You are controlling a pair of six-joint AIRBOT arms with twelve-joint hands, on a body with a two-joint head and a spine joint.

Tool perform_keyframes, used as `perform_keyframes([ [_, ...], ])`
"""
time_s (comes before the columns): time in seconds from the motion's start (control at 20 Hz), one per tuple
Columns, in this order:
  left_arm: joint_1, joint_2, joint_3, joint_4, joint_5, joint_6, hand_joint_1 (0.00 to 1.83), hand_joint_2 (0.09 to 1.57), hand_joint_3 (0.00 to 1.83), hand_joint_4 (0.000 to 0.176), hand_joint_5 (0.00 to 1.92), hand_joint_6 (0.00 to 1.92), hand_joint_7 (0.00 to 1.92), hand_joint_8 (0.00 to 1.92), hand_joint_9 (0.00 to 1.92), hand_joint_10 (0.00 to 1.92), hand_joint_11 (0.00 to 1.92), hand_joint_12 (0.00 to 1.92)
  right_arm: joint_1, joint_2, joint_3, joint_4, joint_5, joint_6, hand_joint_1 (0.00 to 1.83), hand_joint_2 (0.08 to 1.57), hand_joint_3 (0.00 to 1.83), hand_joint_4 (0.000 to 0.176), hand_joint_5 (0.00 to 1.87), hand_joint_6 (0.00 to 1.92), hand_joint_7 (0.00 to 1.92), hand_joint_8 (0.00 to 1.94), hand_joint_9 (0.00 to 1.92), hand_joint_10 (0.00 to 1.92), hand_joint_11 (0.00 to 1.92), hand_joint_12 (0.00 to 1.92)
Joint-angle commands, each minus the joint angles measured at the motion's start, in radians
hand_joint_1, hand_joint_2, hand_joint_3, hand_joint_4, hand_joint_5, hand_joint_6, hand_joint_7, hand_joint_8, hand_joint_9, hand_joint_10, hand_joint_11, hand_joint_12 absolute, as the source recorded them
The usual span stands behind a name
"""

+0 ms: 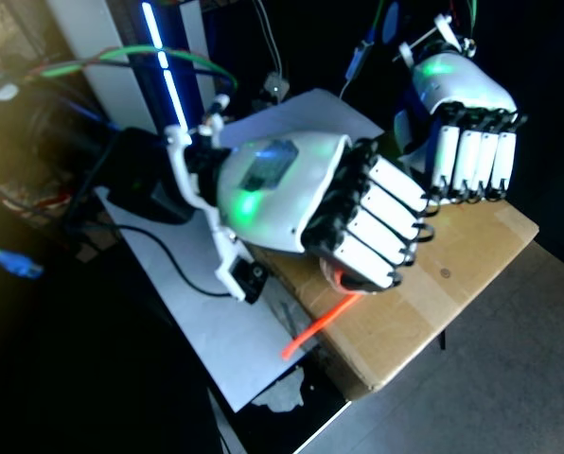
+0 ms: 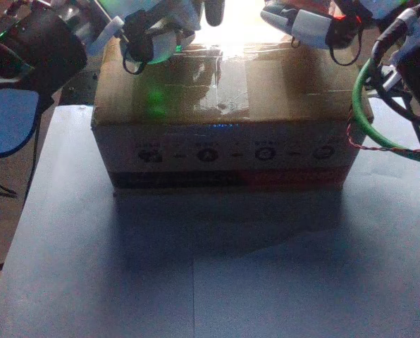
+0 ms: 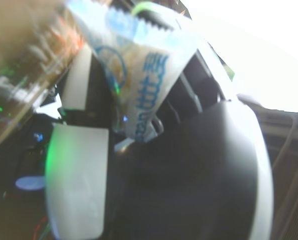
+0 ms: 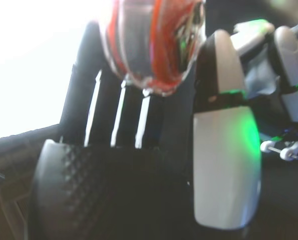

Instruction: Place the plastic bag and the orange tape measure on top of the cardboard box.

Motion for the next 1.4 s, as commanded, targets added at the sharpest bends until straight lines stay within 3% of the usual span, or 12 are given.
perform_keyframes([
  [0.0, -0.002, -0.003, 0.004, 0.019, 0.111, 0.001, 1.35, 1.21, 0.00, 0.000, 0.69, 1.21, 0.78, 1.30, 0.81, 1.50, 0.62, 1.68, -0.001, -0.005, 0.003, -0.013, -0.068, 0.020, 1.38, 1.14, 0.01, 0.000, 0.81, 1.10, 0.94, 1.14, 0.91, 1.32, 0.88, 1.58],
  [0.05, 0.003, -0.003, 0.004, 0.014, 0.110, 0.001, 1.35, 1.21, 0.00, 0.000, 0.69, 1.23, 0.80, 1.27, 0.82, 1.47, 0.67, 1.64, -0.008, -0.006, 0.002, -0.013, -0.069, 0.034, 1.27, 1.14, 0.00, 0.000, 0.87, 1.04, 0.98, 1.20, 0.94, 1.44, 0.88, 1.68],
  [0.1, 0.007, -0.002, 0.004, 0.010, 0.109, 0.001, 1.18, 1.23, 0.00, 0.000, 0.68, 1.33, 0.85, 1.30, 0.73, 1.10, 0.56, 1.65, -0.013, -0.007, 0.002, -0.013, -0.069, 0.053, 1.16, 1.14, 0.01, 0.000, 0.90, 1.10, 0.81, 1.47, 0.81, 1.68, 0.83, 1.87],
  [0.2, 0.014, -0.001, 0.004, 0.002, 0.109, 0.001, 1.10, 1.22, 0.00, 0.000, 0.77, 1.29, 0.73, 0.81, 0.68, 1.13, 0.54, 1.70, -0.017, -0.008, 0.001, -0.013, -0.069, 0.067, 1.04, 1.04, 0.00, 0.000, 0.64, 1.19, 0.63, 1.57, 0.71, 1.77, 0.77, 1.92],
  [0.25, 0.017, 0.001, 0.004, 0.002, 0.109, 0.001, 1.04, 1.10, 0.00, 0.000, 0.70, 0.45, 0.70, 0.73, 0.63, 1.16, 0.52, 1.71, -0.018, -0.008, 0.000, -0.013, -0.070, 0.068, 0.93, 1.02, 0.00, 0.000, 0.58, 1.08, 0.56, 1.53, 0.64, 1.76, 0.66, 1.92],
  [0.35, 0.021, 0.001, 0.004, -0.002, 0.109, 0.001, 0.99, 1.06, 0.00, 0.000, 0.78, 0.12, 0.64, 0.77, 0.58, 1.23, 0.49, 1.75, -0.018, -0.008, -0.004, -0.013, -0.076, 0.076, 0.87, 1.02, 0.00, 0.000, 0.51, 0.92, 0.49, 1.42, 0.53, 1.65, 0.51, 1.87],
  [0.65, 0.028, 0.006, -0.002, -0.005, 0.111, 0.000, 0.93, 1.00, 0.00, 0.000, 0.75, 0.02, 0.58, 0.68, 0.50, 1.22, 0.44, 1.72, -0.022, -0.007, -0.004, -0.013, -0.090, 0.095, 0.87, 1.00, 0.00, 0.000, 0.48, 0.81, 0.45, 1.38, 0.49, 1.55, 0.49, 1.77],
  [0.9, 0.038, 0.028, -0.030, -0.005, 0.131, 0.000, 0.77, 0.98, 0.00, 0.000, 0.53, 0.00, 0.51, 0.25, 0.27, 1.15, 0.25, 1.76, -0.030, -0.001, -0.005, -0.011, -0.115, 0.136, 0.87, 1.00, 0.00, 0.000, 0.45, 0.83, 0.41, 1.39, 0.51, 1.55, 0.56, 1.74],
  [1.05, 0.044, 0.057, -0.070, 0.003, 0.155, 0.000, 0.71, 0.94, 0.00, 0.002, 0.33, 0.00, 0.35, 0.02, 0.14, 0.62, 0.00, 1.58, -0.036, 0.019, -0.024, -0.018, -0.147, 0.178, 0.76, 0.98, 0.00, 0.000, 0.29, 0.85, 0.24, 1.33, 0.31, 1.57, 0.36, 1.87],
  [1.15, 0.046, 0.079, -0.095, 0.011, 0.175, 0.000, 0.65, 0.94, 0.00, 0.045, 0.23, 0.00, 0.20, 0.00, 0.08, 0.35, 0.00, 1.35, -0.036, 0.046, -0.054, -0.029, -0.179, 0.178, 0.71, 1.00, 0.00, 0.000, 0.21, 0.84, 0.16, 1.23, 0.15, 1.64, 0.27, 1.92],
  [1.3, 0.045, 0.099, -0.115, 0.014, 0.205, 0.000, 0.60, 0.93, 0.00, 0.030, 0.21, 0.00, 0.16, 0.00, 0.09, 0.16, 0.00, 0.95, -0.036, 0.080, -0.087, -0.050, -0.213, 0.178, 0.65, 0.95, 0.00, 0.000, 0.12, 0.86, 0.09, 1.00, 0.04, 1.38, 0.00, 1.84],
  [1.35, 0.045, 0.109, -0.126, 0.015, 0.221, 0.000, 0.61, 0.93, 0.00, 0.046, 0.19, 0.00, 0.12, 0.01, 0.12, 0.14, 0.00, 1.19, -0.036, 0.093, -0.101, -0.058, -0.230, 0.178, 0.62, 0.96, 0.00, 0.000, 0.10, 0.78, 0.07, 1.03, 0.00, 1.49, 0.00, 1.92],
])
